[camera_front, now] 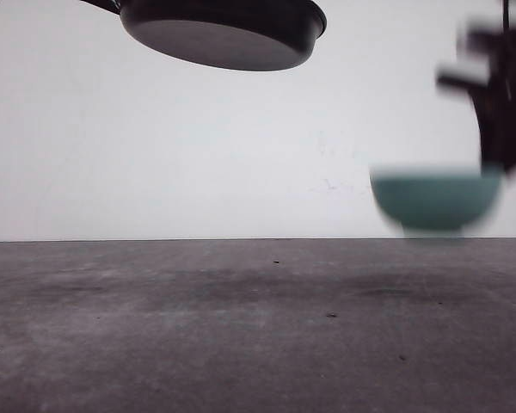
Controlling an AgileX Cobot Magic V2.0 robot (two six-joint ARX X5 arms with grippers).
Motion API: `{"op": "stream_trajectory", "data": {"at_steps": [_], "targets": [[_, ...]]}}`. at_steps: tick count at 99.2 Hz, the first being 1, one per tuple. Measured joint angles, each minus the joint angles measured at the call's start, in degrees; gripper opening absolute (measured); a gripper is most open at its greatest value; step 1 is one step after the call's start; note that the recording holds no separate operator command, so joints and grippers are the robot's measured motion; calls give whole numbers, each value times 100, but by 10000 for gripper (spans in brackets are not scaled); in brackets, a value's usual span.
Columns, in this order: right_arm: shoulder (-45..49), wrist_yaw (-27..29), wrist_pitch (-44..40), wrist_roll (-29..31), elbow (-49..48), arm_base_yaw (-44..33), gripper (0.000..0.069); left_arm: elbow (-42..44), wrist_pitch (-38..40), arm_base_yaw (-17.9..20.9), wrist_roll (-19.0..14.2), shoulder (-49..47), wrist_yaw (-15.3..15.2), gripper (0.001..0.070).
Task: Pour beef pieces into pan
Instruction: 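Lower the empty green bowl back onto the table with the right gripper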
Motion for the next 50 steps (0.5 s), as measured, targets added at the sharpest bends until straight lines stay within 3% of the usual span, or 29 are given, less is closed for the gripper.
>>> {"op": "stream_trajectory", "data": {"at_steps": [38, 44, 50], "targets": [[125, -52, 551, 168, -562, 323, 23, 0, -2, 0, 2, 44, 2, 101], [125, 55, 557, 173, -562, 354, 110, 0, -11, 0, 2, 44, 0, 101], [125, 85, 562, 195, -562, 391, 293, 0, -26, 0, 4, 44, 0, 100]]}}
